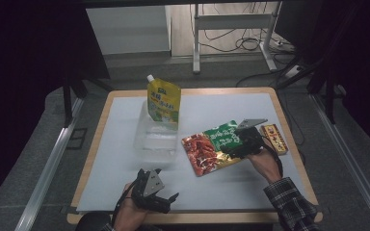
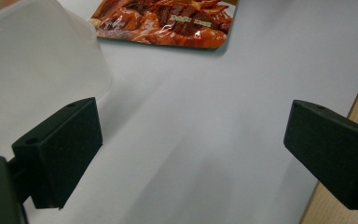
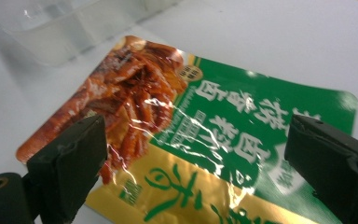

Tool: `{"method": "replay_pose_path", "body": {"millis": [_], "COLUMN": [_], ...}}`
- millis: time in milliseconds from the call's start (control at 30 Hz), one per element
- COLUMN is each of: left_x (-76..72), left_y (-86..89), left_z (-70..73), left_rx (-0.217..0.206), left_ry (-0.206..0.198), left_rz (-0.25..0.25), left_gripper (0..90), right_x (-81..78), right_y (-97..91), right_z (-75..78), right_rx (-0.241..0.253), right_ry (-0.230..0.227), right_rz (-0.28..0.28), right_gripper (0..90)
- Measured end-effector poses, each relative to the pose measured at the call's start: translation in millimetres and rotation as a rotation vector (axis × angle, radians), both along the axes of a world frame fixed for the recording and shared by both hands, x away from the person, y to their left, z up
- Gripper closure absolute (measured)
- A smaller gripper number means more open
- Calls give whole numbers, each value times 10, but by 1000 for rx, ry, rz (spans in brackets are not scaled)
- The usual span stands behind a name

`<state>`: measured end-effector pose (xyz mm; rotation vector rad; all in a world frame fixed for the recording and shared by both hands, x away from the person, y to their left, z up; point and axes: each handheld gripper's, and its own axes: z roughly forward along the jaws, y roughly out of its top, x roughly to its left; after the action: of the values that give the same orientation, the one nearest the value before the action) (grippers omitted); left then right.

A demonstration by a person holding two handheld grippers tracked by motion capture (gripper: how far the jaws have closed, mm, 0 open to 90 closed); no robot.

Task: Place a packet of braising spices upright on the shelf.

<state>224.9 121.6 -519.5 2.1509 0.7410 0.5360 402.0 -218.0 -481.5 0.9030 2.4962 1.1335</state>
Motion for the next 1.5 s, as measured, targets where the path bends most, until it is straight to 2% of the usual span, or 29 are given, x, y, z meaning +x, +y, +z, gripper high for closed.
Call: {"method": "replay_pose_path", "body": {"millis": [267,367,567,700,833,1100,1300,1433,1500], "left_x": [1,0,1,0,-1,-2,-1,-3,-4], "left_y": [-8,-12,-24,-31,-35,-44,-44,-50,-57], "left_z": [-14,-20,-34,-38,-43,-48,-49,-52,-56], "left_rx": [-5,10,9,26,21,42,43,44,39], "left_ry": [-3,-10,-9,-9,-9,-11,-11,-10,-11], "left_rz": [-2,-6,-11,-19,-18,-24,-24,-25,-22], "left_gripper": [38,34,33,32,32,32,32,32,32], "right_x": [30,67,117,143,168,199,189,177,162], "right_y": [-152,-223,-307,-343,-368,-397,-390,-388,-383], "right_z": [-102,-158,-231,-279,-329,-393,-366,-319,-278], "right_rx": [-21,-27,-41,-38,-40,-4,22,61,107], "right_ry": [27,48,68,89,107,165,159,153,147], "right_rz": [-46,-72,-109,-124,-132,-138,-139,-137,-133], "right_gripper": [45,40,37,35,34,34,32,32,31]}}
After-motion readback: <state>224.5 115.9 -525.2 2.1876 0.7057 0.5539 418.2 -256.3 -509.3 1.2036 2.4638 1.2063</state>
